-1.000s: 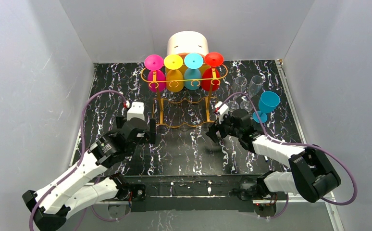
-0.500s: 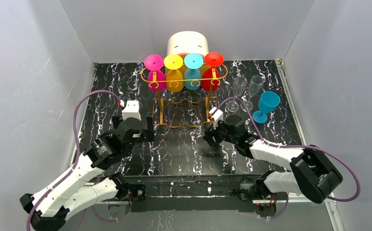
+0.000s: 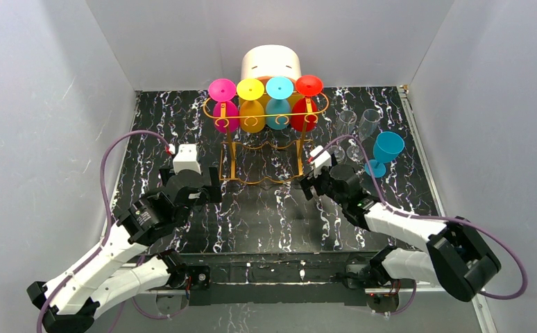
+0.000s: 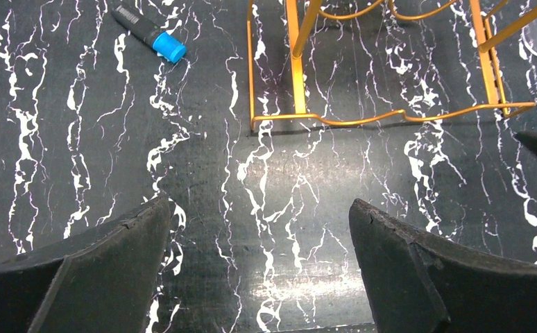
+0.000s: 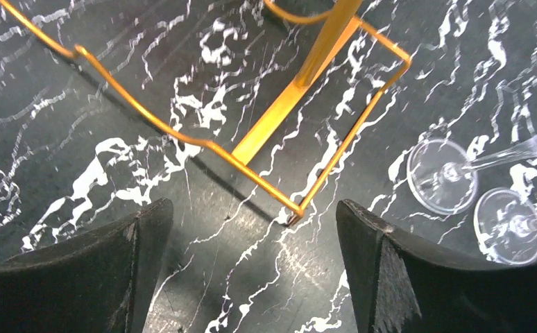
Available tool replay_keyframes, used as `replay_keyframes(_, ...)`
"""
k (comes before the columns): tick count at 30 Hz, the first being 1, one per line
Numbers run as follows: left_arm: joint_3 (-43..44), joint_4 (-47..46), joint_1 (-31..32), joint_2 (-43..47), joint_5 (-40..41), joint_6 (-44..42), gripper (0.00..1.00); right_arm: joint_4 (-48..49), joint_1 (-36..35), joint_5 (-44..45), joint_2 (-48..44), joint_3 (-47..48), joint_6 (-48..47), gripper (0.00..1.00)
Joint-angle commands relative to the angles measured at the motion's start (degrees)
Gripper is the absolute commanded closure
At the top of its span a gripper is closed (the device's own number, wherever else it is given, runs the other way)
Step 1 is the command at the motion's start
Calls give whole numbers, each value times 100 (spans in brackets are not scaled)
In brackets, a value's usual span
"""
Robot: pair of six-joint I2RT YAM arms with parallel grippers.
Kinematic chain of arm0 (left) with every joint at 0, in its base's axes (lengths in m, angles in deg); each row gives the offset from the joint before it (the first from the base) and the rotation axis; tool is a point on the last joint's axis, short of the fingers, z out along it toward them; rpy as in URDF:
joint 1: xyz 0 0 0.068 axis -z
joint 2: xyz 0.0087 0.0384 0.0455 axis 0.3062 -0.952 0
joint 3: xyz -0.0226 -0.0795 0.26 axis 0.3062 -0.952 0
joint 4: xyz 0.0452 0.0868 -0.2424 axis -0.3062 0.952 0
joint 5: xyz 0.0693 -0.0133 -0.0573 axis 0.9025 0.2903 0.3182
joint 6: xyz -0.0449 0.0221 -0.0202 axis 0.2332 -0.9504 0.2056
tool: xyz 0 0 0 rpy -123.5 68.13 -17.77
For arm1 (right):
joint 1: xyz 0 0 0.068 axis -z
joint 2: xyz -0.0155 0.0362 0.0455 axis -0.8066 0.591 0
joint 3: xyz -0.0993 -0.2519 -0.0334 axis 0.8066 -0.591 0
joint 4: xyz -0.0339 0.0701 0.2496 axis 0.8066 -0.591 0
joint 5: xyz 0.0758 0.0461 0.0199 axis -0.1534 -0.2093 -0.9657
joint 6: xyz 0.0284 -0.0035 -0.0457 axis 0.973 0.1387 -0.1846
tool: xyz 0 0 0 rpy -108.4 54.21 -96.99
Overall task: Take the wine glass off the wine glass rack
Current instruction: Move the wine rack to the center of the board.
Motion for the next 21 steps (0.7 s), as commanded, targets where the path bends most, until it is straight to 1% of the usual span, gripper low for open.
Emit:
replay_keyframes(1,255,-45,-8,-9,184,47,2,371,77,-181,456,55,-203,4)
replay_keyframes(4,259,-66,-13,-15,162,75,2,139,140,-399,691,204,-403,2)
replay_keyframes(7,228,-119,-11,-24,99,55,2,-46,253,-898,811,276,-489,1)
replay_keyframes(10,247,-115,-12,-68,50,36,2,-456,277,-1305,917,418,-590,3)
replay_keyframes(13,237,-130,-12,-78,141,113,2,-674,277,-1519,978,509,-621,5)
replay_keyframes(15,239,-94,-8,-133,273,251,2,-914,265,-1523,1059,649,-418,7)
replay_keyframes(17,269,44,-10,-303,373,623,2,-1121,190,-1454,1140,814,-45,9)
replay_keyframes(21,278,288,-9,-830,375,1248,2,-760,-93,-978,1143,724,724,12)
